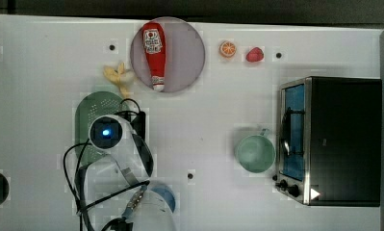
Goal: Drag strainer left to right.
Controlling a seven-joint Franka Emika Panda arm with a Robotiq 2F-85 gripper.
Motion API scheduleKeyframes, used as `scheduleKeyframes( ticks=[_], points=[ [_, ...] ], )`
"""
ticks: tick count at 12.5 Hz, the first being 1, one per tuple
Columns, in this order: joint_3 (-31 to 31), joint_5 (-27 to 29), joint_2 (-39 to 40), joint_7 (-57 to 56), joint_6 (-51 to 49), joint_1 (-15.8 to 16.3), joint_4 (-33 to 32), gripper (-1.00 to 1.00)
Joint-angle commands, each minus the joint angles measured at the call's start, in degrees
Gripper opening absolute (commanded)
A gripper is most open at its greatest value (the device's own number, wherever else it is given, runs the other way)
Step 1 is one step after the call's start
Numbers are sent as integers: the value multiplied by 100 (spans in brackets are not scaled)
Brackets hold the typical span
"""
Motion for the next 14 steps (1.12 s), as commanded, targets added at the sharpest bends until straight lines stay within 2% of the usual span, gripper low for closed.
scheduleKeyframes(
  ticks=[1,6,14],
  points=[
    [-40,37,-217,-411,-124,-392,-166,100],
    [-381,36,-510,-978,-125,-740,-486,100],
    [-1366,36,-634,-2370,-100,-1020,-570,100]
  ],
)
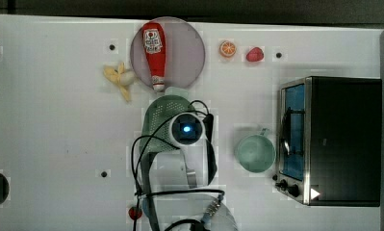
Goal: Drag strainer left to right.
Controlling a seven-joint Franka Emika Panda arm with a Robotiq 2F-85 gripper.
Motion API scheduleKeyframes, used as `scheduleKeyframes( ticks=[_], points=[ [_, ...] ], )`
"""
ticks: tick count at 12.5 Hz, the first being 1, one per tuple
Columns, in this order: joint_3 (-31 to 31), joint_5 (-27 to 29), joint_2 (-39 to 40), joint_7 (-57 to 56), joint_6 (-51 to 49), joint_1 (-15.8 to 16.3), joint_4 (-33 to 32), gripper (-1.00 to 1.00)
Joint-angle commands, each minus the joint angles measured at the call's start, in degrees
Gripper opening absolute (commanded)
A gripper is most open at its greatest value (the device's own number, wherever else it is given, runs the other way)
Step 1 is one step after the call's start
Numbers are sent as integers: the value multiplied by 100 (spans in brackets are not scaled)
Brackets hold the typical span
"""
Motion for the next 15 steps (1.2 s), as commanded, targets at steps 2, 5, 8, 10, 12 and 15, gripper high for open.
scheduleKeyframes(
  ticks=[2,5,8,10,12,15],
  points=[
    [-531,-98,-150,-1077,11,-39,64,100],
    [-852,-96,-150,-1412,134,-104,79,100],
    [-1055,-97,-149,-1432,135,-144,83,100],
    [-1112,-97,-149,-1537,138,-163,92,100],
    [-1079,-97,-158,-1817,139,-158,139,100],
    [-826,-97,-497,-2482,-158,-159,184,100]
  ],
)
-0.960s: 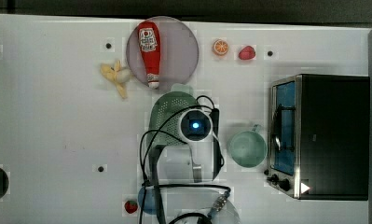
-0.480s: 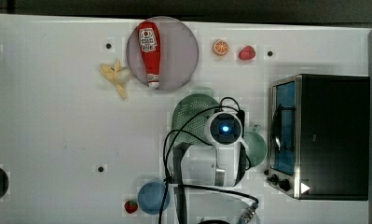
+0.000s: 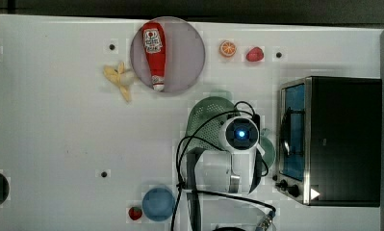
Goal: Drag strainer left to right.
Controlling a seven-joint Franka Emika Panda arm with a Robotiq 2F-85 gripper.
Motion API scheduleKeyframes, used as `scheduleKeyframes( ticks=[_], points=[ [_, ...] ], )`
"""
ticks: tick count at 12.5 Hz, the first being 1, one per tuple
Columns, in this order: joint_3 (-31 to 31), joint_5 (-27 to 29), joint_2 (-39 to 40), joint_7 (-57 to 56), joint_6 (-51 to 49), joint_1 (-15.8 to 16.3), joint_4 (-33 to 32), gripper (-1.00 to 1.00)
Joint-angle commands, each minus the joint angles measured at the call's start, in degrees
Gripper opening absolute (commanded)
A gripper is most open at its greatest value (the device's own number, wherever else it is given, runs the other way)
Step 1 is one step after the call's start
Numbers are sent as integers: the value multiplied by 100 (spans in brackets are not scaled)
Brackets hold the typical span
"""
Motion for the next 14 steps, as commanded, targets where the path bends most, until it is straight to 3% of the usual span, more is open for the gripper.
scheduleKeyframes(
  ticks=[1,7,12,14],
  points=[
    [363,61,-533,-990,-359,137,175,100],
    [933,213,-2133,-1727,-3488,143,1105,100],
    [807,1258,-3391,-3340,-5260,137,1850,100],
    [772,1246,-3716,-3747,-5790,137,2061,100]
  ],
)
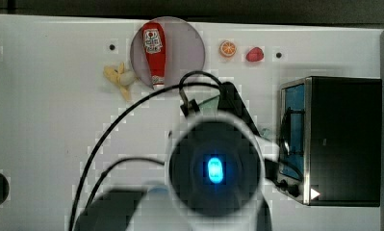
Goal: Drag strainer left to right.
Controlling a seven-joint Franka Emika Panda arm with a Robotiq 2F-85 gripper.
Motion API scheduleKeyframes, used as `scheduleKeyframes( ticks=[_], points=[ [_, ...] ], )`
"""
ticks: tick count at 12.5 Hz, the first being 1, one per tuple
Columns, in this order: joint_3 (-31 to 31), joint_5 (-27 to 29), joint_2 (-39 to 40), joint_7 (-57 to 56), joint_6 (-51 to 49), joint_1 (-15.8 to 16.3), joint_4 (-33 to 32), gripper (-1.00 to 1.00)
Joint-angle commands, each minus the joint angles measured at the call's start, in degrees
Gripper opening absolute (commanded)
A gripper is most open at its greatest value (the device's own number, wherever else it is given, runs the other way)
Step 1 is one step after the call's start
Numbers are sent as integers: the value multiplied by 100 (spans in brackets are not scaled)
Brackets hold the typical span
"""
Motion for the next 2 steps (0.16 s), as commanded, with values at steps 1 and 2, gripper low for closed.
scheduleKeyframes(
  ticks=[1,2],
  points=[
    [-120,224,72,-1210,-673,-171,155,100],
    [-115,223,-6,-1287,-894,-171,228,100]
  ],
)
